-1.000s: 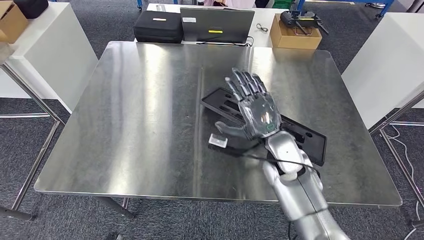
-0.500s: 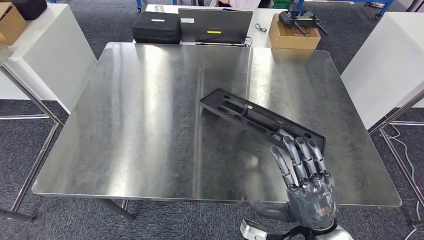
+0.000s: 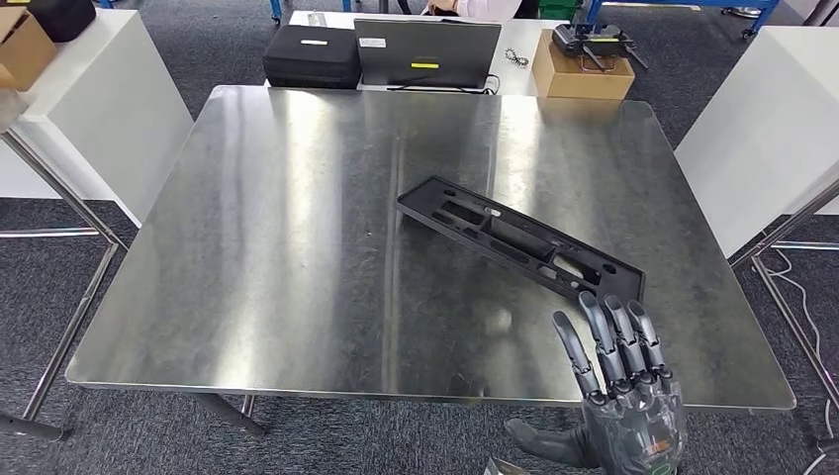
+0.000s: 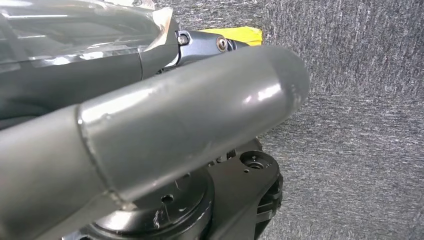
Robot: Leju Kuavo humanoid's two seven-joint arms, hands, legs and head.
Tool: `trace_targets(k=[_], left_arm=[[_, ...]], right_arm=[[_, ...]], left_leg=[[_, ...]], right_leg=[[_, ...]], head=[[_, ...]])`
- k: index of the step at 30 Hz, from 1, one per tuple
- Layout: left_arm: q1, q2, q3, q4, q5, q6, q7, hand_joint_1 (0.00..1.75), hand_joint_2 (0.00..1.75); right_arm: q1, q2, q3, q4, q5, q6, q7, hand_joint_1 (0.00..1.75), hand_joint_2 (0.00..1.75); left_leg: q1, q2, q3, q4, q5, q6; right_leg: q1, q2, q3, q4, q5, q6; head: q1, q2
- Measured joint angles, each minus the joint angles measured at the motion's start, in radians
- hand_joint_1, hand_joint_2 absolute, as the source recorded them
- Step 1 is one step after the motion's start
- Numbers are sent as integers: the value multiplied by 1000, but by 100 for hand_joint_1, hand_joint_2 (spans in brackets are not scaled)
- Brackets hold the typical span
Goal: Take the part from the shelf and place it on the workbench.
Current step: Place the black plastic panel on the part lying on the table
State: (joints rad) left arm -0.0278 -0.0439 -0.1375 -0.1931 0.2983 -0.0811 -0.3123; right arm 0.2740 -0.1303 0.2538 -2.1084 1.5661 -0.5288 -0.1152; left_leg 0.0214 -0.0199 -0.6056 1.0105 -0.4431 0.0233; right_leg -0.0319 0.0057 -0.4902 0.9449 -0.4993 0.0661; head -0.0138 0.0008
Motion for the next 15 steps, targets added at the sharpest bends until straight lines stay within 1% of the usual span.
trace_targets(k=[3,4,5,6,7,8,9,10,11,12,13,14,15], left_arm=[[1,0,7,1,6,6,5,0,0],[2,-1,10,1,7,8,7,0,0],[3,-2,12,1,8,10,7,0,0],[4,-3,13,1,9,11,8,0,0],[6,-4,15,2,10,12,8,0,0],[7,-4,16,2,10,13,9,0,0],[8,-4,17,3,6,12,9,0,0],[9,-4,17,4,0,10,10,0,0],[11,-3,16,5,-8,8,10,0,0],[12,-3,15,6,-16,4,10,0,0],[13,-3,14,7,-22,2,10,0,0],[14,-3,13,8,-24,0,9,0,0],[15,-2,12,8,-26,-2,7,0,0]], right_arm=[[16,-3,0,0,-29,-14,21,0,0],[23,-6,0,0,-41,-22,26,0,0],[29,-11,0,1,-52,-30,31,0,0],[35,-17,0,2,-61,-40,34,0,0],[40,-22,0,3,-69,-48,37,0,0],[45,-27,0,4,-77,-55,40,0,0],[50,-31,0,6,-85,-59,43,0,0],[55,-33,0,8,-93,-62,47,0,0],[59,-34,0,10,-102,-64,49,0,0],[64,-35,0,12,-108,-66,52,0,0],[69,-35,1,14,-112,-70,55,0,0],[74,-36,2,14,-115,-74,59,0,0],[80,-37,4,15,-118,-77,64,0,0]], left_leg=[[-6,0,5,1,-4,12],[-5,0,8,-4,-1,17],[-3,2,13,-10,3,23],[-1,5,19,-17,5,28],[1,7,23,-22,7,33],[-1,10,24,-23,6,35],[-3,11,24,-23,6,36],[-4,11,23,-23,5,36],[-5,11,22,-23,5,35],[-4,11,22,-22,5,34],[-1,10,23,-21,5,31],[0,10,23,-19,5,26],[0,8,22,-17,4,18]], right_leg=[[-6,0,6,-3,-2,9],[-7,-2,7,4,-4,11],[-7,-4,4,21,-13,11],[-6,-6,-8,56,-33,6],[-3,-7,-31,111,-63,-1],[-1,-7,-64,178,-97,-7],[1,-6,-98,245,-127,-11],[1,-6,-123,293,-143,-9],[0,-6,-133,309,-143,-3],[-2,-6,-122,284,-125,6],[-6,-6,-93,224,-96,16],[-11,-8,-54,148,-68,25],[-10,-8,-22,91,-40,28]], head=[[0,0],[0,0],[0,0],[2,0],[5,0],[7,0],[9,0],[10,0],[11,0],[11,0],[12,0],[13,0],[15,0]])
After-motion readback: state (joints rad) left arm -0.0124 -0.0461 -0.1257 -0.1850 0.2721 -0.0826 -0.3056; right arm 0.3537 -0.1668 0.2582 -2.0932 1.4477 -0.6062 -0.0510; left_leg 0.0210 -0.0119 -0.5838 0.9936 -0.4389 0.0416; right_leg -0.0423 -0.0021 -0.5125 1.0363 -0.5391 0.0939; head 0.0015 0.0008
